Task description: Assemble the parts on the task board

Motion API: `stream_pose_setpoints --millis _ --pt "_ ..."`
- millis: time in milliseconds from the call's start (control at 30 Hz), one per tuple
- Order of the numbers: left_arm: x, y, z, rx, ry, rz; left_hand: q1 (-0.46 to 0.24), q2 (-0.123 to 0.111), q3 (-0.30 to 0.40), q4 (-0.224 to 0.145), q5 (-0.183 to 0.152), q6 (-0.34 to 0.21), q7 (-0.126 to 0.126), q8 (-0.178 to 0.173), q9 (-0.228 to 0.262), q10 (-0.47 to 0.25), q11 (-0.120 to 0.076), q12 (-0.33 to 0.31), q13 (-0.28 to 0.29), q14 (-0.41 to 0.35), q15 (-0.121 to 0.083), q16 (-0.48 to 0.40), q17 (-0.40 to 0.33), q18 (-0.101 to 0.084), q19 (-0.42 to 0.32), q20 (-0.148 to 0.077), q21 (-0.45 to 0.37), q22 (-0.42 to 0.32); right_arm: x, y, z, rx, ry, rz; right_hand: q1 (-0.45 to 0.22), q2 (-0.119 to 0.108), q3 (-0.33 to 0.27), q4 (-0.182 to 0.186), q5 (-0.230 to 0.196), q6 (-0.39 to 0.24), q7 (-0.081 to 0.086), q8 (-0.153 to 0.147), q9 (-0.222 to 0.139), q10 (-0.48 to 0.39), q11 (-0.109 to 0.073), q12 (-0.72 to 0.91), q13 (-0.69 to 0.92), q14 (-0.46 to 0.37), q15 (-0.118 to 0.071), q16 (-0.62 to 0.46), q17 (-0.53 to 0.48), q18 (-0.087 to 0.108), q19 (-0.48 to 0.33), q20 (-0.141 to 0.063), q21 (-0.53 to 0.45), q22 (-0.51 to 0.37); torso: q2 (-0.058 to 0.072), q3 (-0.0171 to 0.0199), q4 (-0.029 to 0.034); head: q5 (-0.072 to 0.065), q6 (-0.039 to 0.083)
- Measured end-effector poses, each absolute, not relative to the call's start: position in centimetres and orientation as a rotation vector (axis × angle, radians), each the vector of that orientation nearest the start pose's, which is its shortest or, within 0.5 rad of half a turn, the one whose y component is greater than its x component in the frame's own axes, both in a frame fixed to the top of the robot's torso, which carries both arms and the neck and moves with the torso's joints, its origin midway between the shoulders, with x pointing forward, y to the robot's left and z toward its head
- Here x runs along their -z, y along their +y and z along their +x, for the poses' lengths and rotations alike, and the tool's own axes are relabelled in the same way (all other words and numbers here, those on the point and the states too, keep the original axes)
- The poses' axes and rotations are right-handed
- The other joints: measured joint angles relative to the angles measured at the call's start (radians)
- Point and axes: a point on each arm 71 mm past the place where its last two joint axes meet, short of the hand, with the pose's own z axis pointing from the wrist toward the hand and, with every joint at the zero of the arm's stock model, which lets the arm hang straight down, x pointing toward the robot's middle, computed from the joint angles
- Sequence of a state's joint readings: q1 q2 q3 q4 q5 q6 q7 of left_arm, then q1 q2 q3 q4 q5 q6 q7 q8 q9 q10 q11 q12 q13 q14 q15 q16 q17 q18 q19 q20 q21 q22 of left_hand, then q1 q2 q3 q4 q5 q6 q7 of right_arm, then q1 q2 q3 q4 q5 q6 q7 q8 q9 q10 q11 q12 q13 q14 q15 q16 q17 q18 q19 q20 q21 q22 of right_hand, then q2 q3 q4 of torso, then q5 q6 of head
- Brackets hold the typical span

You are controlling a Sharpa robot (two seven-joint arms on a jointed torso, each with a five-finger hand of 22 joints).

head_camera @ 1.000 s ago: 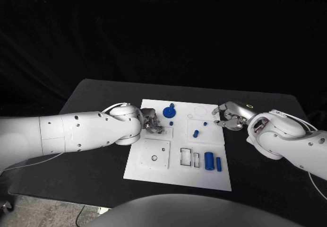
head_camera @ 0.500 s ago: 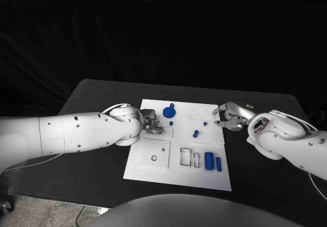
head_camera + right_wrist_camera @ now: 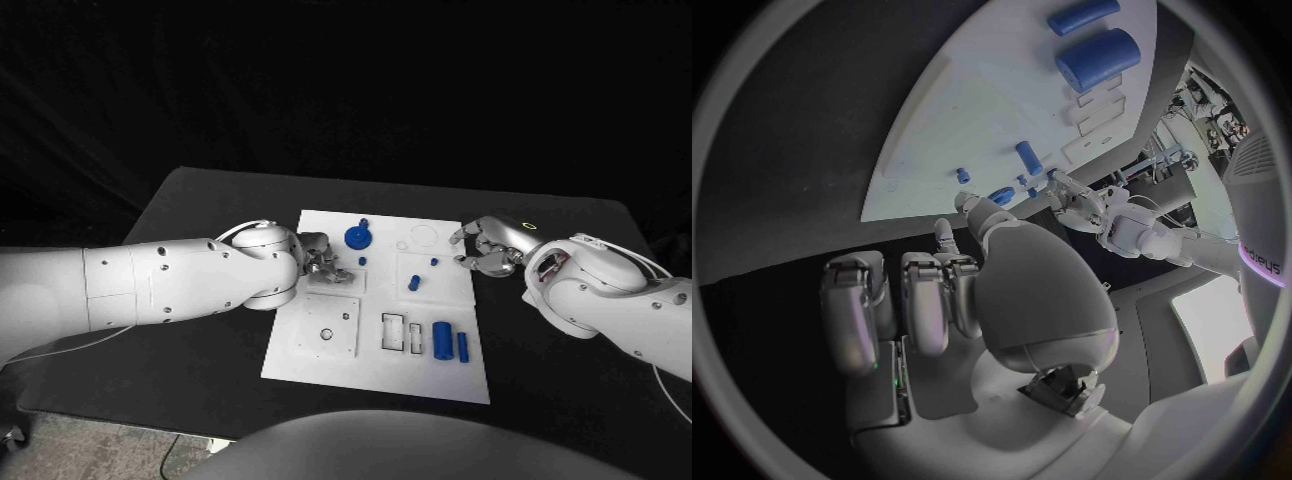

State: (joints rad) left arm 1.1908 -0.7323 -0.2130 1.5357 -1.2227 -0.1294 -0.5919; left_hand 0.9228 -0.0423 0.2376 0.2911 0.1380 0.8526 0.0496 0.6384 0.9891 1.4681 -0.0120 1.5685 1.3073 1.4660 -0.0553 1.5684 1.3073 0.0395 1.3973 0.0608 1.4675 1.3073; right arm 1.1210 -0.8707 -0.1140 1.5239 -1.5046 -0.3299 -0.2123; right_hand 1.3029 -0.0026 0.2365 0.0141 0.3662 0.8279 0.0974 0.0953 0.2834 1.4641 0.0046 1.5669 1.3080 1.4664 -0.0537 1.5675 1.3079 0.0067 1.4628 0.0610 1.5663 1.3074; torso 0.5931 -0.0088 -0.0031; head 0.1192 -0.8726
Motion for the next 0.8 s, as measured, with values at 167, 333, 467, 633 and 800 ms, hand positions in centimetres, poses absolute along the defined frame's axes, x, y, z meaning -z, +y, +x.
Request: stream_pose_setpoints --millis 167,333,467,633,800 --pt "27.45 17.33 44.95 0.296 2.218 -0.108 -0.079 0.016 -0.08 0.003 -0.062 0.011 0.004 0.0 0.01 0.0 0.0 0.0 0.0 0.0 0.0 0.0 0.0 0.0 0.001 0.001 -0.004 0.0 24.84 -22.0 45.89 -0.504 1.811 -0.117 0.0 0.0 0.003 -0.003 0.006 0.0 0.0 0.0 0.0 0.0 0.0 0.0 0.0 0.0 0.0 0.0 0.0 0.0 0.0 0.0 0.0 0.0 0.0 0.0001 -0.0003 0.0 0.0" --pt "27.48 17.37 45.0 0.297 2.218 -0.112 -0.105 0.031 -0.137 0.002 -0.074 0.027 -0.002 0.0 0.025 0.0 0.0 0.0 0.001 0.0 0.0 0.0 0.001 0.0 0.004 0.004 -0.004 0.0 24.91 -22.07 45.87 -0.502 1.813 -0.116 0.0 0.0 0.003 -0.003 0.006 0.0 0.0 0.0 -0.001 0.0 0.0 0.0 0.0 0.0 0.0 0.0 0.0 0.0 0.0 0.0 0.0 0.0 0.0 -0.0001 0.0 -0.001 0.0" --pt "27.54 17.43 45.06 0.296 2.219 -0.117 -0.105 0.031 -0.161 0.002 -0.074 0.037 -0.005 0.011 0.038 0.0 0.0 0.0 0.001 0.0 0.0 0.0 0.001 0.0 0.004 0.004 -0.004 0.0 24.93 -22.1 45.87 -0.502 1.814 -0.115 0.0 0.0 0.006 -0.006 0.01 0.0 0.0 0.0 -0.001 0.004 0.004 0.0 0.0 0.0 0.0 0.0 0.0 0.0 0.0 0.0 0.0 0.001 0.0 -0.0002 0.0003 0.0 0.0" --pt "27.58 17.5 45.06 0.297 2.219 -0.122 -0.103 0.033 -0.179 0.001 -0.074 0.045 -0.005 0.02 0.049 0.0 0.0 0.0 0.001 0.0 0.0 0.0 0.001 0.0 0.006 0.001 -0.004 0.001 24.96 -22.16 45.86 -0.5 1.814 -0.114 0.0 0.0 0.006 -0.006 0.01 0.0 0.0 0.0 -0.002 0.004 0.004 0.0 0.0 0.0 0.0 0.0 0.0 0.0 0.0 0.0 0.0 0.001 0.001 -0.0004 0.0002 0.0 0.0" --pt "27.58 17.75 44.96 0.298 2.218 -0.13 -0.098 0.038 -0.19 0.001 -0.074 0.048 -0.009 0.024 0.054 0.0 0.0 0.0 0.001 0.0 0.0 0.0 0.001 0.0 0.007 0.0 -0.004 0.001 24.97 -22.24 45.89 -0.499 1.813 -0.112 0.0 0.0 0.008 -0.003 0.011 0.0 0.0 0.0 -0.002 0.004 0.004 0.0 0.0 0.0 0.0 0.0 0.0 0.0 0.0 0.0 0.0 0.001 0.001 -0.0001 0.0 0.001 0.0"
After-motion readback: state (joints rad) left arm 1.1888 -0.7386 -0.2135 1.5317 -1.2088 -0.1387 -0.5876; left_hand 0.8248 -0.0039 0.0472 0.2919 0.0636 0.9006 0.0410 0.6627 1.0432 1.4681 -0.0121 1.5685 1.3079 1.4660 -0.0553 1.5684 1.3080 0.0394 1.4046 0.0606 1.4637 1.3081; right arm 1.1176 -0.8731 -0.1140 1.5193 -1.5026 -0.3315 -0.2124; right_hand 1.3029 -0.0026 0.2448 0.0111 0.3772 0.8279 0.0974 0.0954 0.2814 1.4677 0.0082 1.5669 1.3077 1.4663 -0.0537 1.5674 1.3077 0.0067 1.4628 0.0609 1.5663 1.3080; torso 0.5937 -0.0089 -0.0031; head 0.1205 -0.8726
